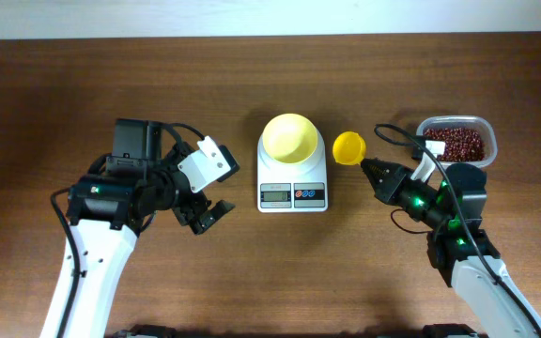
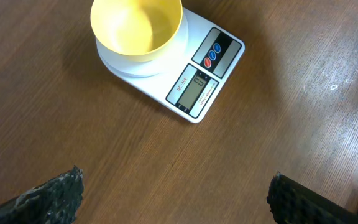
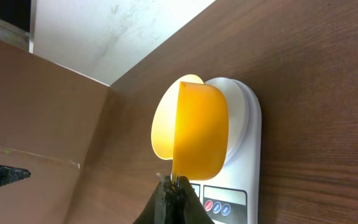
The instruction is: Scoop item into bowl and weigh 50g on scale
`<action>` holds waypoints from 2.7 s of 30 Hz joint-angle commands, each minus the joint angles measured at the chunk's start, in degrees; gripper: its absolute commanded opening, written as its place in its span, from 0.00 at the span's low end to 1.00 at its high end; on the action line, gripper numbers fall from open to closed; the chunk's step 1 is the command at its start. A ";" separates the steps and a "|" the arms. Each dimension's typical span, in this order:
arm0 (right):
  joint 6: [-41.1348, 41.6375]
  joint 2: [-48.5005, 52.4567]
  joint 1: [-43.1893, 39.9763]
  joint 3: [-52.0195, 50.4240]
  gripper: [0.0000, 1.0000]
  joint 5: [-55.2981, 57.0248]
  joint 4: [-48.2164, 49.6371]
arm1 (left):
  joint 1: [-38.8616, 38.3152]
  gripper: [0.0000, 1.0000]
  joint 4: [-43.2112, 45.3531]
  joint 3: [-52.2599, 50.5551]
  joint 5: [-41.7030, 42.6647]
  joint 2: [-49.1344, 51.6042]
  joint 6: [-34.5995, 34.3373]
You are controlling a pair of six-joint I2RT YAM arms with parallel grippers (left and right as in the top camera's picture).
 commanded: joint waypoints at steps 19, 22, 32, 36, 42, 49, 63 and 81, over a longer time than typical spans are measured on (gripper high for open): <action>-40.30 -0.04 -9.20 20.22 0.04 6.95 -30.08 | 0.17 0.99 0.09 1.01 0.02 -0.02 0.92; -49.86 -0.04 -9.20 30.53 0.04 17.86 -47.91 | 0.17 0.99 0.07 1.01 0.02 -0.02 0.92; -56.37 9.57 -9.60 34.03 0.04 47.93 -51.23 | 0.17 0.99 0.07 1.01 0.02 -0.02 0.92; -56.08 19.34 -11.34 34.05 0.04 47.91 -48.30 | 0.17 0.99 0.07 1.01 0.02 -0.02 0.92; -55.67 21.20 -13.64 34.03 0.04 39.17 -46.88 | 0.17 0.99 0.07 1.01 0.02 -0.02 0.92; -53.11 21.92 -18.14 33.73 0.04 29.55 -46.90 | 0.17 0.99 0.07 1.01 0.02 -0.02 0.92; -42.77 27.56 -23.74 33.73 0.04 11.32 -47.69 | 0.17 0.99 0.07 1.01 0.02 -0.02 0.92; -35.60 30.58 -27.10 33.70 0.04 3.91 -48.43 | 0.17 0.99 0.07 1.01 0.00 -0.02 0.92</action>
